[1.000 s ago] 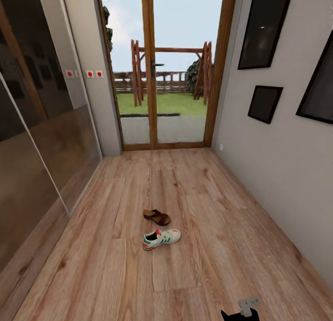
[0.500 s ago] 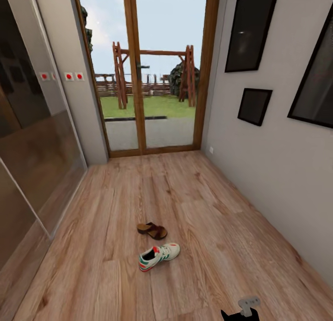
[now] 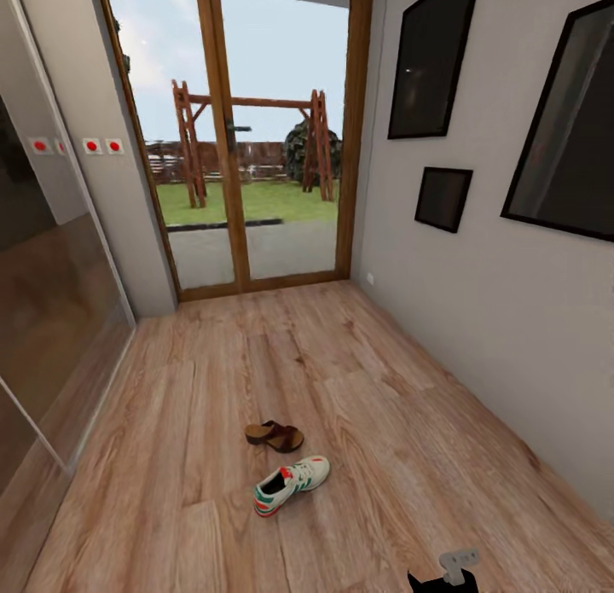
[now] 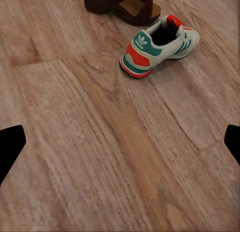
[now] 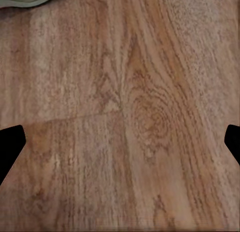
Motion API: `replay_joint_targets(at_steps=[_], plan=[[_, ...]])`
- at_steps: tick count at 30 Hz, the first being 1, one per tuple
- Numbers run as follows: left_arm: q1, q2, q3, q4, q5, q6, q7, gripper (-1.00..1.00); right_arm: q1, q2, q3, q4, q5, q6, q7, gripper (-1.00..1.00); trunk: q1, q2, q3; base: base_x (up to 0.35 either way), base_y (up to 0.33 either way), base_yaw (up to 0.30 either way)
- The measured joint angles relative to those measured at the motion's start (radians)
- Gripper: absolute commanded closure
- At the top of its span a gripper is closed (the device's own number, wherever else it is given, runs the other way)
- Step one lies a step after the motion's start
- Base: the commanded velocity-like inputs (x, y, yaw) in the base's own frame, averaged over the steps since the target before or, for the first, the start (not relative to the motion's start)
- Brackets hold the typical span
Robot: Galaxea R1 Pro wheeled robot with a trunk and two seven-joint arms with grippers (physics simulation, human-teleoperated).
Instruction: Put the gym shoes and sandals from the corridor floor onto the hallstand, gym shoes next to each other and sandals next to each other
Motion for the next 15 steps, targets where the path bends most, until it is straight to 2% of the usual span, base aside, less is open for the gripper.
replay_joint_targets(at_steps=[7, 15], plan=[[0.000, 0.001, 0.000, -0.001, 0.000, 0.000, 0.000, -1.00, 0.000, -0.006, -0.001, -0.001, 0.000, -0.002, -0.001, -1.00, 0.000, 0.000, 0.002, -0.009, 0.031, -0.046], [0.003, -0.001, 0.004, 0.003, 0.002, 0.000, 0.000, -1.00, 0.001, 0.003, 0.000, -0.001, 0.000, 0.000, -0.001, -1.00, 0.000, 0.000, 0.002, 0.000, 0.000, 0.000]])
